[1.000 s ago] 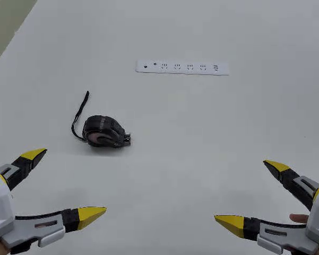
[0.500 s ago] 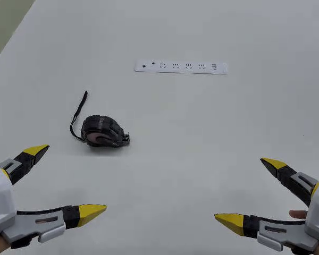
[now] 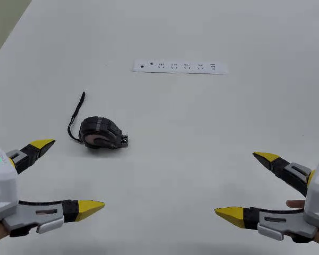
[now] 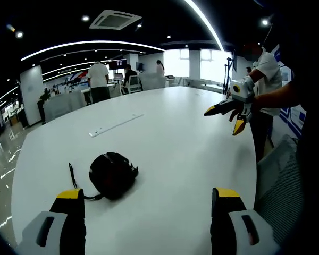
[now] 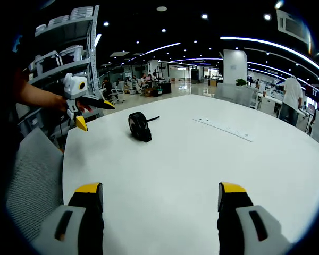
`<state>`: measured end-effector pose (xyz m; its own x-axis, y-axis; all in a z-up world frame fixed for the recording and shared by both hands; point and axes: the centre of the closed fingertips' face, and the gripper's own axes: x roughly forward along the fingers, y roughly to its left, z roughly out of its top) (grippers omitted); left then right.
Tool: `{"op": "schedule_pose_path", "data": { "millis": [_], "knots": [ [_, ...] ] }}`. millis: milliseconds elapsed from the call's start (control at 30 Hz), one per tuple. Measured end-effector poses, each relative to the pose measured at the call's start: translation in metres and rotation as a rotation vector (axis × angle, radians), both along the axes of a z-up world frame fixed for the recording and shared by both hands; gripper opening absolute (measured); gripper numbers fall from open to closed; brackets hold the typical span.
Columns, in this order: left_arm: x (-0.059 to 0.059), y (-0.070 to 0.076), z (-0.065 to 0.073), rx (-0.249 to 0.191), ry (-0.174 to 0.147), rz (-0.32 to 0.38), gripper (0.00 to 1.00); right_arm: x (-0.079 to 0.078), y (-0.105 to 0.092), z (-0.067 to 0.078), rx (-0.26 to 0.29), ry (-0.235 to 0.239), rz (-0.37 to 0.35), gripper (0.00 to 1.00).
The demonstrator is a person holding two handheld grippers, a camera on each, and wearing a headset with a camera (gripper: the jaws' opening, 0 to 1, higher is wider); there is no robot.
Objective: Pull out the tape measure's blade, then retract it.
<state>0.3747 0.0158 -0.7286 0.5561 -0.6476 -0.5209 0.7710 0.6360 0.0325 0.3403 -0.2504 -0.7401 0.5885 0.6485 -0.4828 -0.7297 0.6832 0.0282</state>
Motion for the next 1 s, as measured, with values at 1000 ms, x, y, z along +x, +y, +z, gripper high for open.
{"op": "schedule_pose_path", "data": {
  "millis": [1000],
  "knots": [
    [0.052, 0.001, -0.021, 0.153, 0.059, -0.194, 0.79, 0.052, 0.033, -0.001, -0.033, -0.030, 0.227, 0.74]
  ]
}}
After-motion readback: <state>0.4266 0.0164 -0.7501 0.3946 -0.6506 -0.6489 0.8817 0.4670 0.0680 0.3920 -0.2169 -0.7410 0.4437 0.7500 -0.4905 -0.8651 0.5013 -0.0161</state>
